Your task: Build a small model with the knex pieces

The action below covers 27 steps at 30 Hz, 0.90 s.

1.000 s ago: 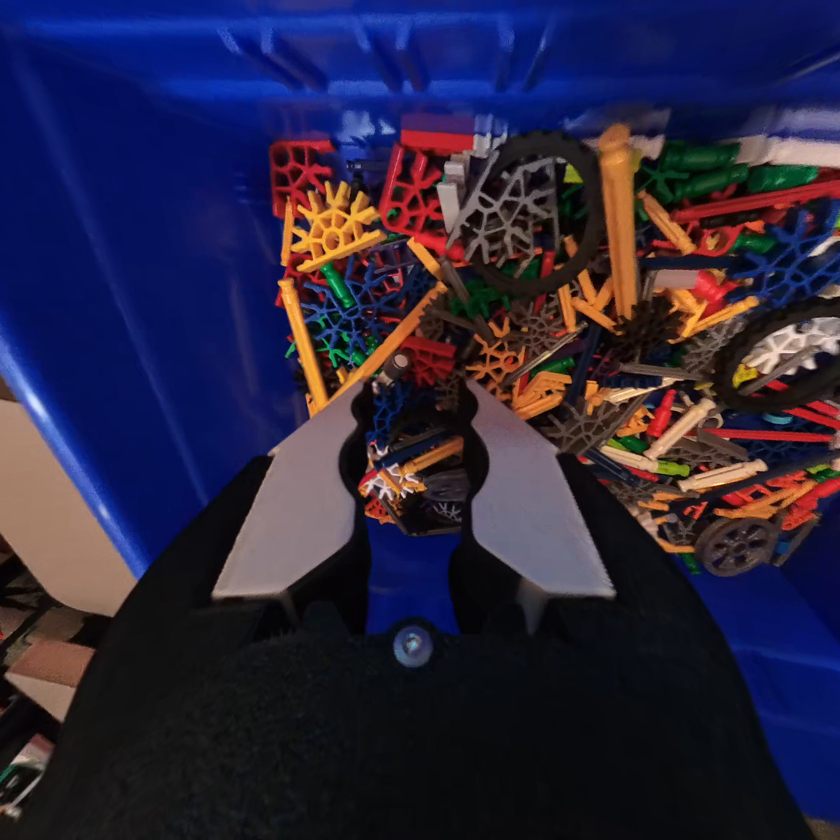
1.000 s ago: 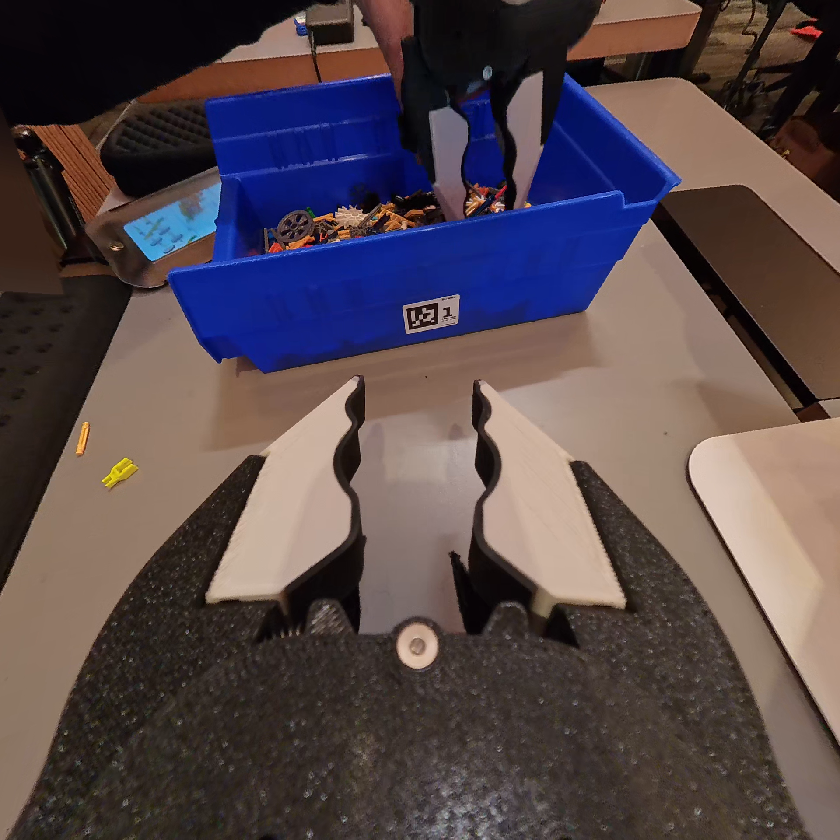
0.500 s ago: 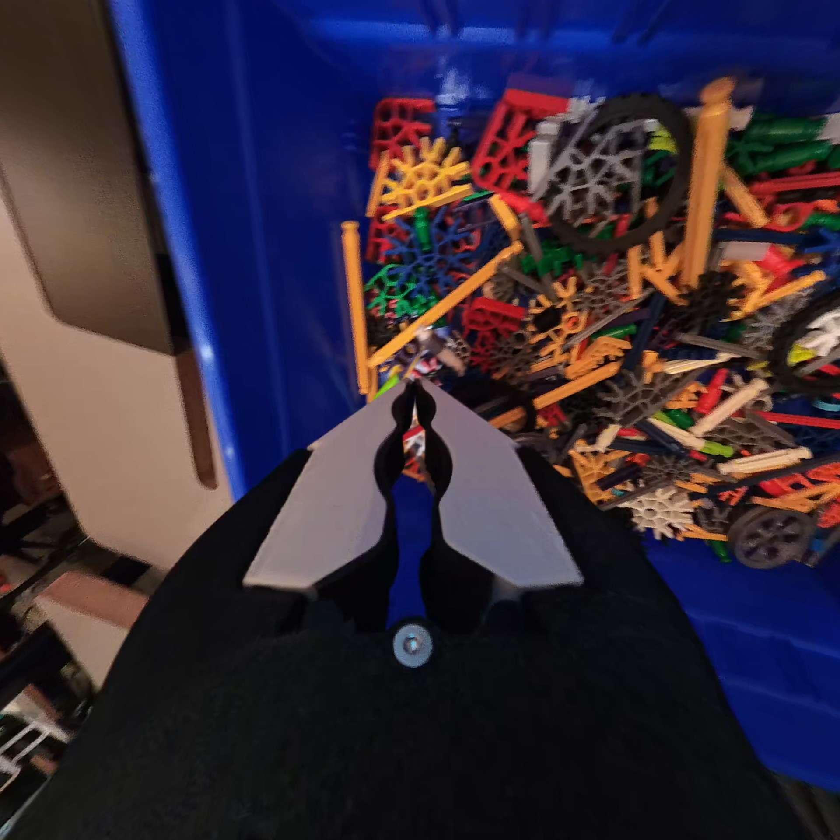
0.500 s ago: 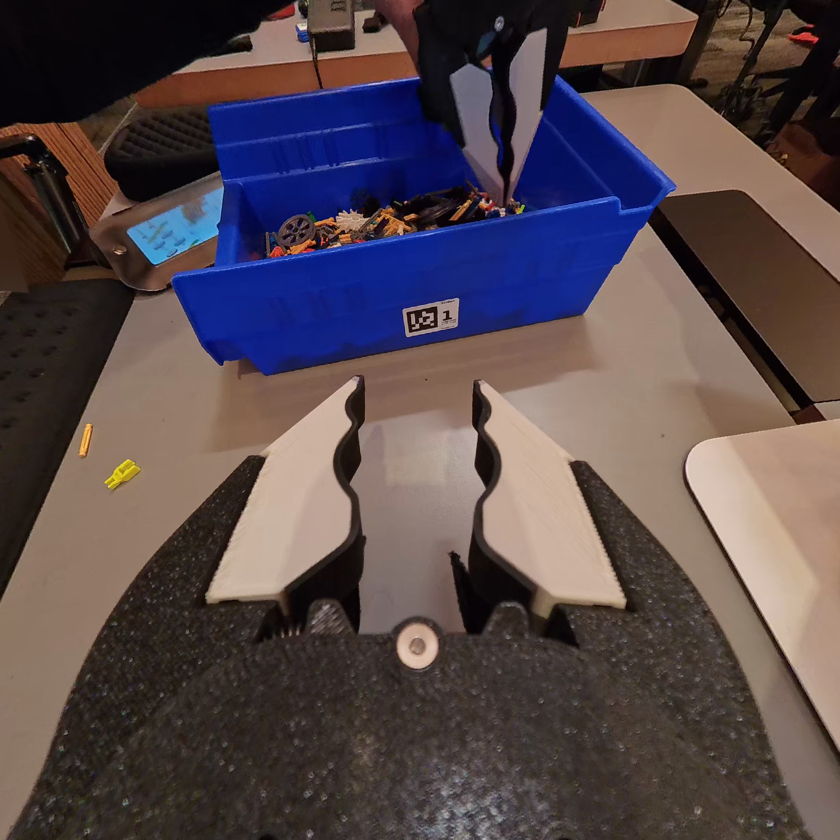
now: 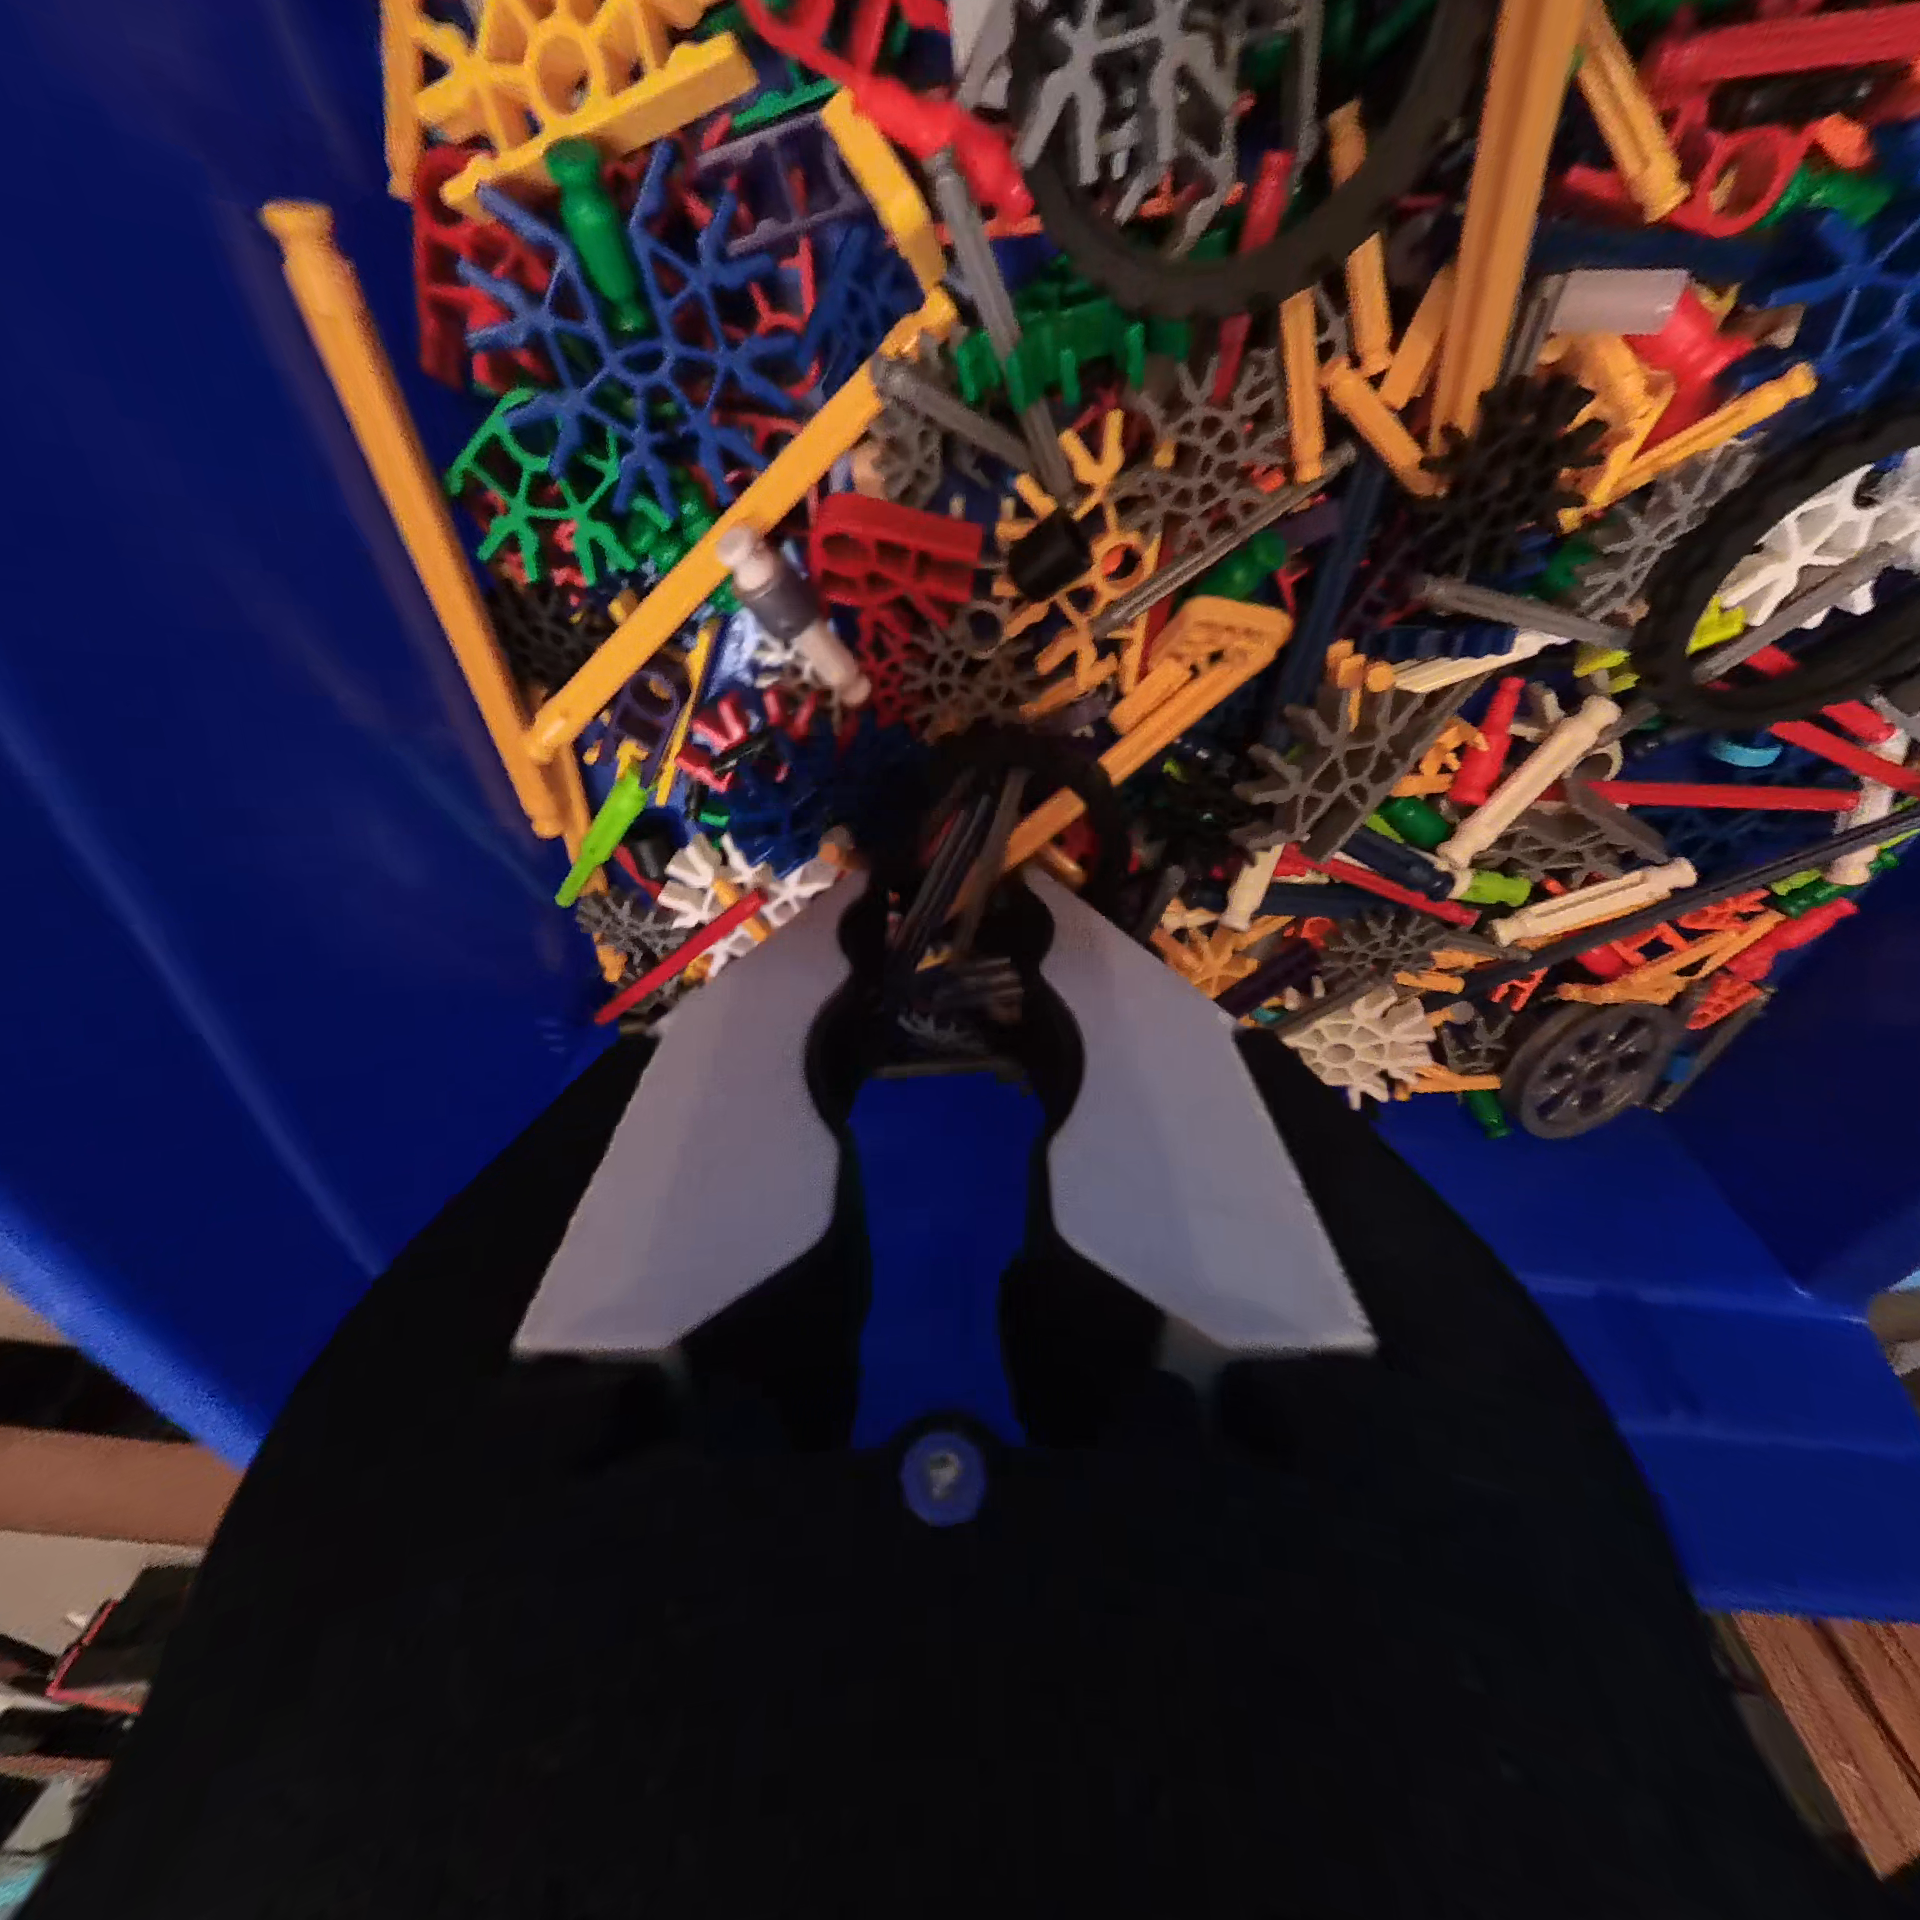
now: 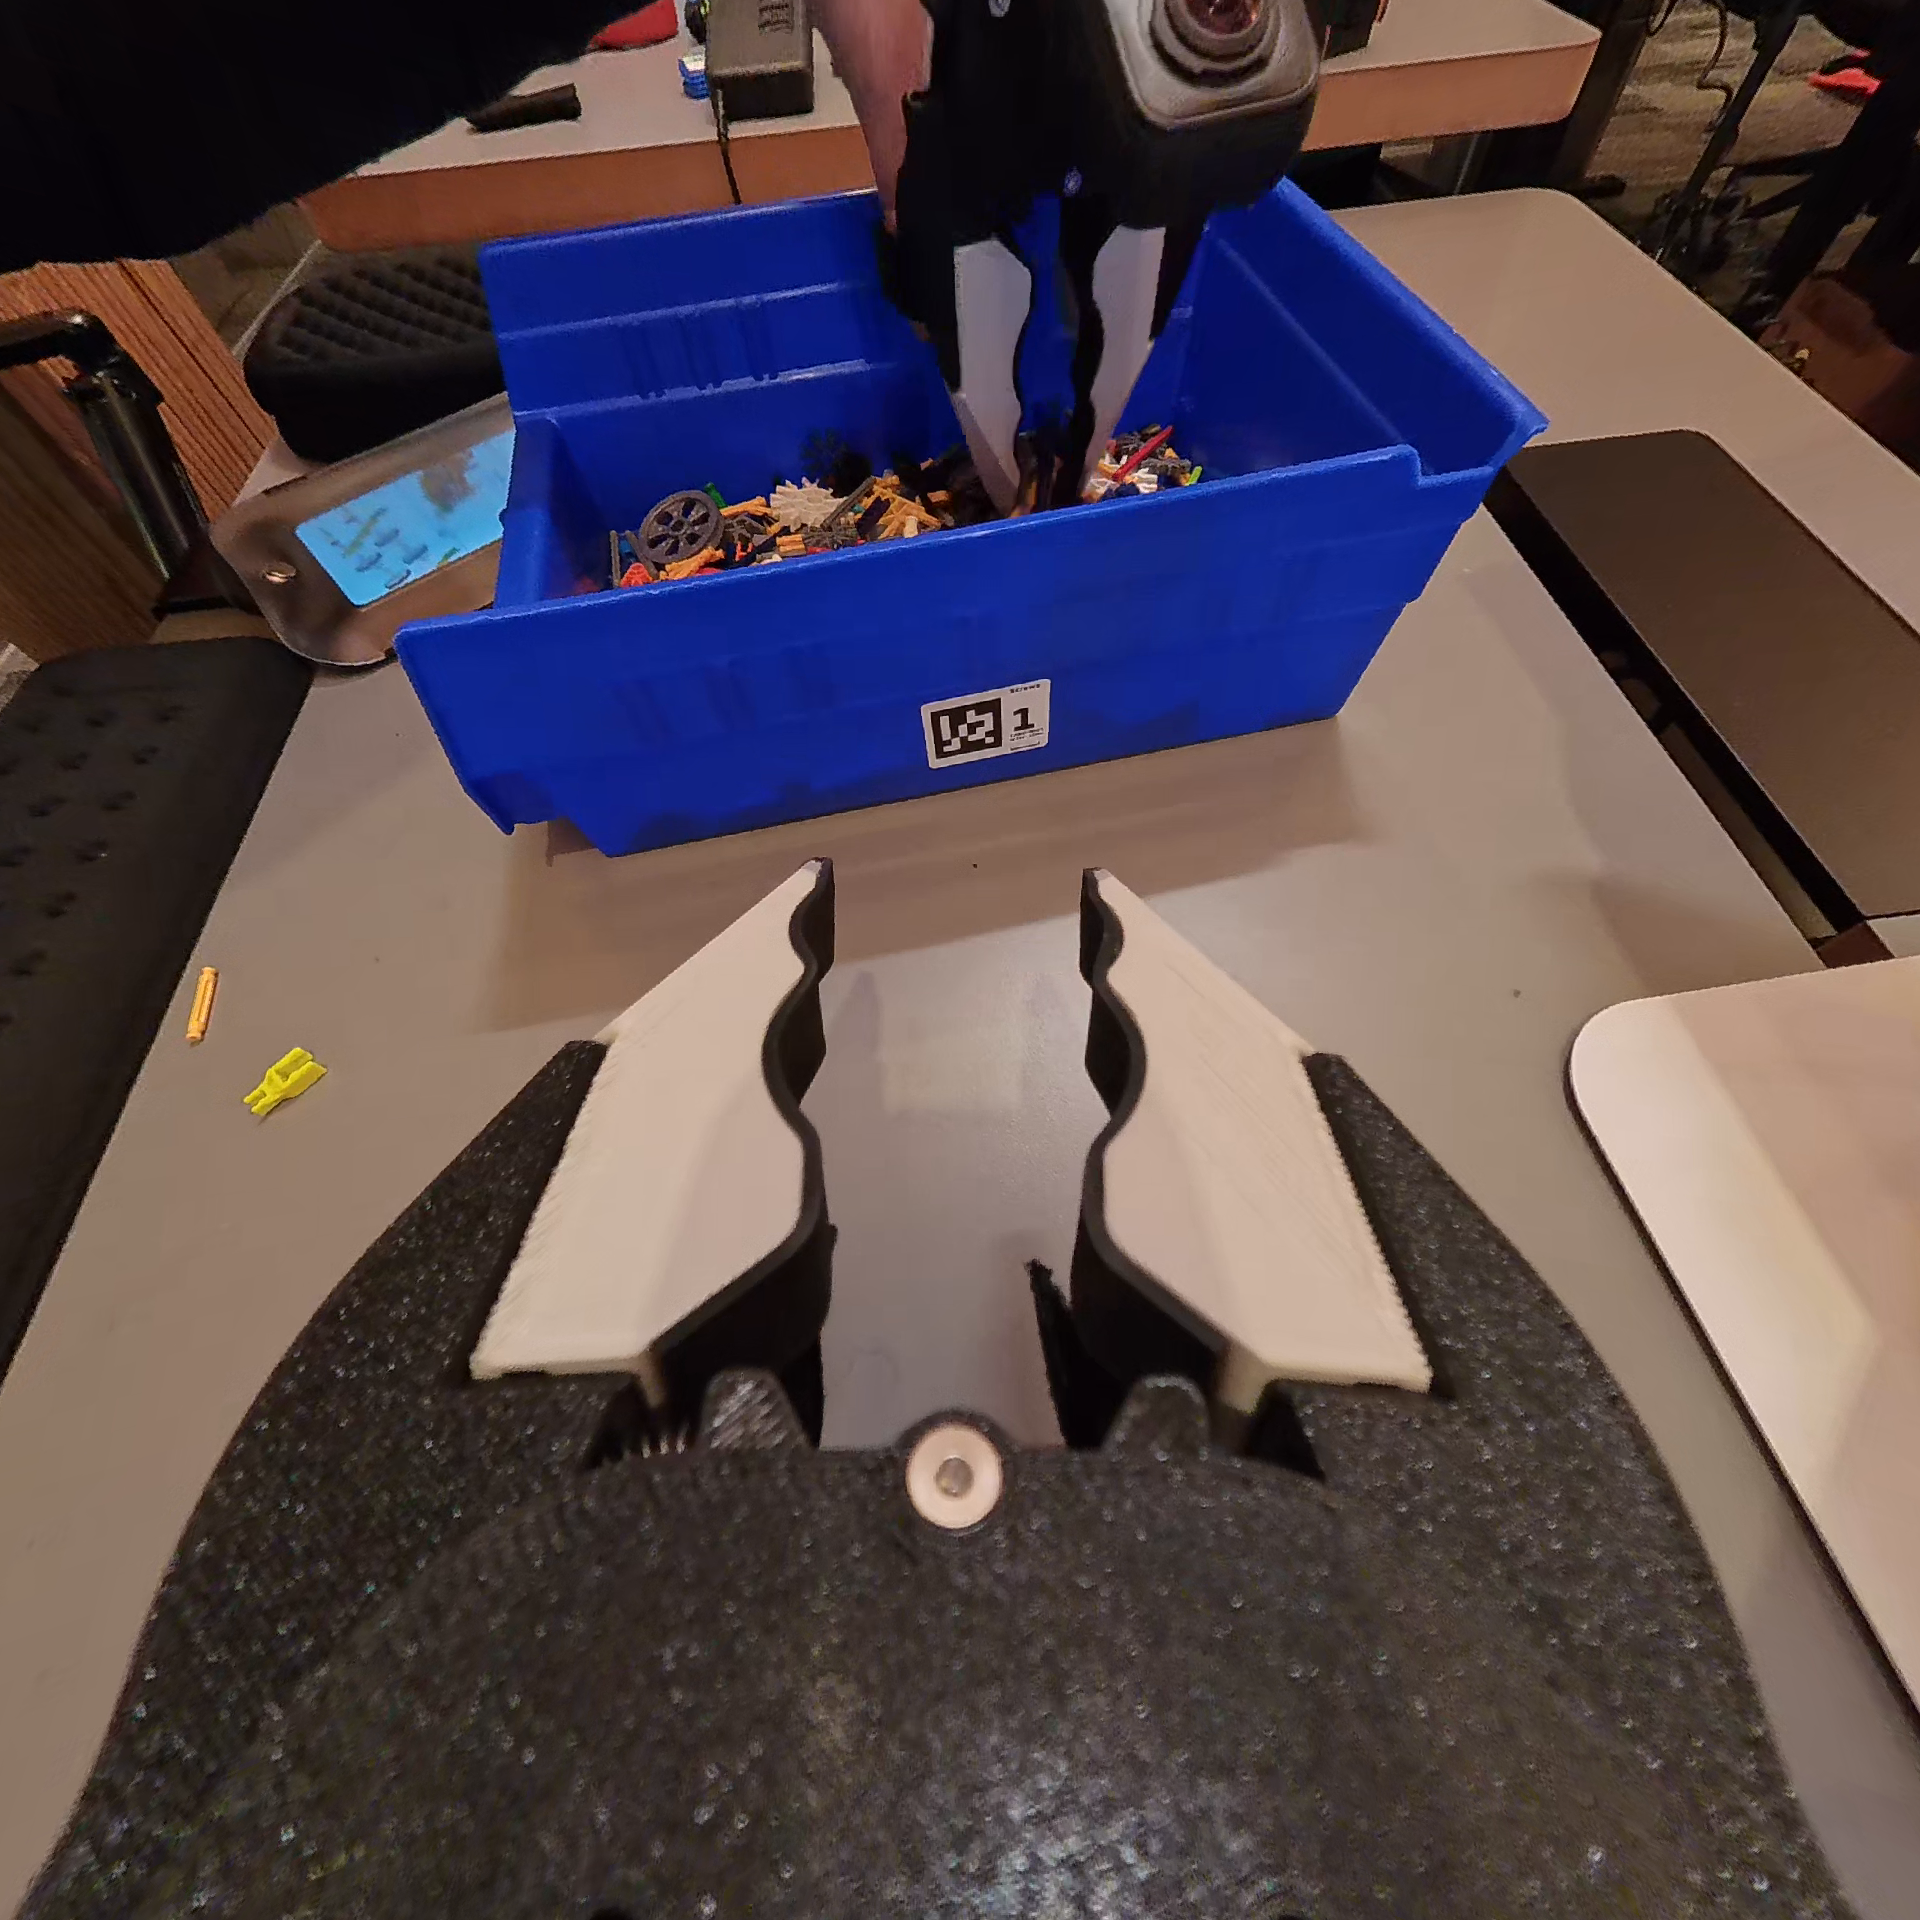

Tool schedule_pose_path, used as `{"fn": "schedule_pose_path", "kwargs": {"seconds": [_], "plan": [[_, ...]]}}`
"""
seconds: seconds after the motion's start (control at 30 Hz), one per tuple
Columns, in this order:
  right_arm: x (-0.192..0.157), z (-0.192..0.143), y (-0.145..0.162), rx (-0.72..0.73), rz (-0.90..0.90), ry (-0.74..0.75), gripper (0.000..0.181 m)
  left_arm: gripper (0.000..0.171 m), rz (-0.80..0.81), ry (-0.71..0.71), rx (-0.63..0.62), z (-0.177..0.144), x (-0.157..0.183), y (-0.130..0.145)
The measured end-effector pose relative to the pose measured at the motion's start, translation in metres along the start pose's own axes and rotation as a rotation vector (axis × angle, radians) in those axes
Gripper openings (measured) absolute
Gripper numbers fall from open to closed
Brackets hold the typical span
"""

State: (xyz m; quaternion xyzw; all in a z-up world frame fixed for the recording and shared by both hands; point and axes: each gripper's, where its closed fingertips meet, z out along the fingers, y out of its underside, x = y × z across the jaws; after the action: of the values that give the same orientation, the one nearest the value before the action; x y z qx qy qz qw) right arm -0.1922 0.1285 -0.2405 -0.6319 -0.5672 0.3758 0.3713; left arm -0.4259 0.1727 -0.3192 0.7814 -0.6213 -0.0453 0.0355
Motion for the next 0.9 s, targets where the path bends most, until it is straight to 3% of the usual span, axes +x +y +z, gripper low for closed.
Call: {"fn": "schedule_pose_path", "kwargs": {"seconds": [0.17, 0.33, 0.43, 0.53, 0.6, 0.73, 0.9], "plan": [[0.001, -0.001, 0.0, 0.001, 0.001, 0.001, 0.048, 0.014, 0.043, -0.046, 0.037, -0.002, -0.005, -0.012], [0.002, -0.002, 0.0, 0.002, 0.003, 0.003, 0.047, 0.009, 0.042, -0.09, 0.157, -0.018, -0.014, -0.035], [0.003, -0.002, 0.001, 0.001, 0.005, 0.005, 0.047, 0.01, 0.027, -0.154, 0.148, -0.025, -0.028, -0.035], [0.003, -0.002, 0.001, 0.001, 0.007, 0.005, 0.048, 0.018, -0.02, -0.212, 0.13, -0.024, -0.042, -0.032], [0.004, -0.003, 0.001, 0.002, 0.007, 0.006, 0.048, 0.036, -0.038, -0.249, 0.114, -0.026, -0.046, -0.028], [0.005, -0.003, 0.002, 0.002, 0.011, 0.008, 0.048, 0.056, -0.015, -0.186, 0.195, -0.037, -0.023, -0.039], [0.005, -0.002, 0.003, 0.0, 0.015, 0.005, 0.047, 0.056, 0.116, 0.013, 0.3, -0.047, 0.04, -0.062]]}}
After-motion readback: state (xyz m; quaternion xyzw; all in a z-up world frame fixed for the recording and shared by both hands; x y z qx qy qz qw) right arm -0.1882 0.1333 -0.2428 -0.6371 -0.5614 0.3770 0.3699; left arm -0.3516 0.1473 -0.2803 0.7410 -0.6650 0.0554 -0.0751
